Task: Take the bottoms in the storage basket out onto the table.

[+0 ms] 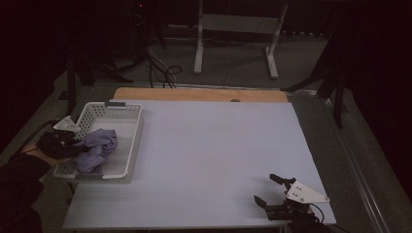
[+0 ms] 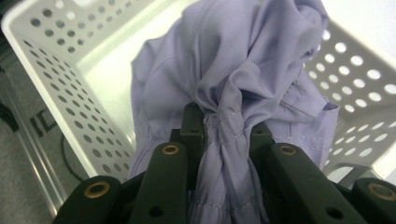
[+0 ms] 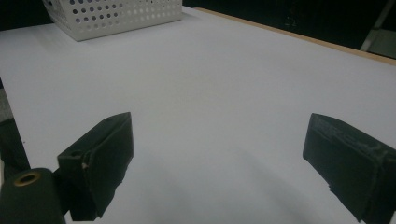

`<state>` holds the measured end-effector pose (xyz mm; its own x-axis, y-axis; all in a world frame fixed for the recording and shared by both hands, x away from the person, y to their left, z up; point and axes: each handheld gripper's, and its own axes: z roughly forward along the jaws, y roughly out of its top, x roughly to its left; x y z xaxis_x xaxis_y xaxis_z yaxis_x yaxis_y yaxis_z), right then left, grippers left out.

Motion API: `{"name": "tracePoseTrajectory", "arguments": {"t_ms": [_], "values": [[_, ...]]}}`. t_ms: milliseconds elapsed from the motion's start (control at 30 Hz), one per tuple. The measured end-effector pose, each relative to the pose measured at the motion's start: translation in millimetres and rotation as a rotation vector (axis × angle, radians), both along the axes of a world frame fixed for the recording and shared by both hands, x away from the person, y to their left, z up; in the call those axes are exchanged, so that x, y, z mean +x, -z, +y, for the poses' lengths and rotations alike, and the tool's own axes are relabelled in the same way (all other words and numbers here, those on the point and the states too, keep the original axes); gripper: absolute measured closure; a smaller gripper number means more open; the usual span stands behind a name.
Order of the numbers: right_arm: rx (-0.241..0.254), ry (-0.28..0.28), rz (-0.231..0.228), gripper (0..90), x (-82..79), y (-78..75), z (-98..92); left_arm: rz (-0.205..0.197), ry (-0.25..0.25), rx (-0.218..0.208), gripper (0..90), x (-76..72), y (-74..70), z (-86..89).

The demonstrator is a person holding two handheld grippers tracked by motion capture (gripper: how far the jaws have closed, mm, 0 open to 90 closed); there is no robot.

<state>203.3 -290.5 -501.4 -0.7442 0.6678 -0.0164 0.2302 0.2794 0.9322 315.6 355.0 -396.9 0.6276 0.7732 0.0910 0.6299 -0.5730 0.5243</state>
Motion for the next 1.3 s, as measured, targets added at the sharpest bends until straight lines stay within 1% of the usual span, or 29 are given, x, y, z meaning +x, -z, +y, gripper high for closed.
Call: {"name": "tracePoseTrajectory", "arguments": {"t_ms": [33, 67, 100, 133, 167, 200, 233, 267, 300, 333, 433, 467, 500, 533, 567, 700, 733, 767, 900, 933, 967, 1033, 1067, 1100, 1167, 1200, 1233, 1267, 1300], "values": [[0.000, -0.001, -0.003, 8.8, 0.2, 0.2, 0.0, -0.002, -0.014, -0.020, 76.9, -0.2, -1.9, 1.5], [0.001, -0.002, -0.004, 8.8, 0.0, 0.0, 0.0, -0.003, -0.006, -0.031, 76.9, -0.6, -2.9, 2.2], [0.001, -0.002, -0.005, 8.8, 0.0, -0.1, 0.0, -0.018, 0.003, -0.031, 76.9, -1.6, -4.5, 2.5], [0.000, -0.003, -0.005, 8.8, 0.0, 0.0, 0.0, -0.015, -0.003, -0.052, 76.9, -2.0, -5.9, 3.2], [-0.001, -0.001, -0.004, 8.8, 0.0, 0.1, -0.1, -0.023, 0.002, -0.059, 76.9, -2.8, -7.2, 3.7], [0.001, 0.000, -0.003, 8.8, 0.1, 0.1, -0.2, -0.031, -0.008, -0.073, 76.9, -3.2, -8.7, 4.8], [0.000, -0.001, -0.005, 8.8, 0.1, 0.0, -0.2, -0.023, -0.010, -0.088, 76.9, -3.2, -9.9, 6.1], [-0.002, 0.000, -0.007, 8.8, -0.1, -0.1, 0.1, -0.032, -0.009, -0.093, 76.9, -3.9, -10.9, 6.9], [-0.003, -0.002, -0.009, 8.8, -0.3, -0.2, 0.2, -0.034, -0.018, -0.117, 76.9, -4.3, -12.0, 8.4], [-0.003, -0.003, -0.008, 8.8, -0.3, 0.0, 0.3, -0.037, -0.012, -0.129, 76.9, -5.0, -13.0, 9.5], [-0.004, -0.001, -0.007, 8.8, -0.1, 0.3, 0.3, -0.068, -0.018, -0.140, 76.9, -7.8, -16.1, 13.2], [-0.002, -0.002, -0.007, 8.8, -0.2, 0.1, 0.3, -0.068, -0.033, -0.160, 76.9, -8.1, -17.5, 15.3], [-0.006, -0.002, -0.009, 8.8, -0.1, 0.2, 0.3, -0.071, -0.029, -0.170, 76.9, -8.7, -18.3, 16.6], [-0.005, -0.004, -0.009, 8.8, 0.1, 0.4, 0.3, -0.089, -0.036, -0.177, 76.9, -10.3, -20.2, 18.4], [-0.005, -0.001, -0.005, 8.8, -0.1, 0.4, 0.2, -0.088, -0.037, -0.189, 76.9, -11.0, -21.5, 19.7], [-0.006, -0.001, -0.007, 8.8, 0.0, 0.4, 0.2, -0.135, -0.039, -0.214, 76.9, -17.0, -29.3, 24.6], [-0.006, -0.004, -0.008, 8.8, 0.1, 0.5, 0.2, -0.151, -0.049, -0.225, 76.9, -18.7, -31.3, 26.4], [-0.005, -0.004, -0.007, 8.8, 0.1, 0.6, 0.3, -0.156, -0.046, -0.236, 76.9, -20.4, -33.1, 28.4], [-0.006, -0.006, -0.006, 8.8, -0.2, 0.6, 0.8, -0.212, -0.044, -0.280, 76.8, -29.1, -39.7, 35.4], [-0.007, -0.005, -0.005, 8.8, -0.2, 0.7, 0.7, -0.211, -0.041, -0.297, 76.8, -30.6, -40.8, 37.4], [-0.007, -0.005, -0.004, 8.8, -0.2, 0.6, 0.8, -0.228, -0.046, -0.296, 76.8, -32.9, -41.8, 38.2], [-0.007, -0.004, -0.009, 8.8, -0.3, 0.2, 0.9, -0.235, -0.041, -0.300, 76.8, -35.4, -43.7, 39.8], [-0.009, -0.005, -0.008, 8.8, -0.2, 0.4, 1.0, -0.249, -0.044, -0.303, 76.8, -36.6, -44.6, 40.2], [-0.009, -0.004, -0.004, 8.8, -0.2, 0.5, 1.0, -0.250, -0.049, -0.320, 76.8, -37.4, -46.0, 41.4], [-0.007, -0.005, -0.004, 8.8, -0.1, 0.7, 1.1, -0.270, -0.045, -0.346, 76.8, -39.5, -50.6, 42.9], [-0.008, -0.004, -0.005, 8.8, -0.1, 0.5, 1.2, -0.274, -0.046, -0.351, 76.8, -40.0, -52.4, 43.0], [-0.004, -0.006, -0.005, 8.8, -0.1, 0.5, 1.3, -0.283, -0.041, -0.344, 76.8, -40.8, -55.4, 42.7], [-0.007, -0.005, -0.005, 8.8, -0.1, 0.5, 1.4, -0.299, -0.045, -0.347, 76.8, -41.6, -58.2, 42.4], [-0.009, -0.005, -0.004, 8.8, -0.1, 0.6, 1.5, -0.301, -0.044, -0.362, 76.8, -41.9, -60.9, 42.4]]}}
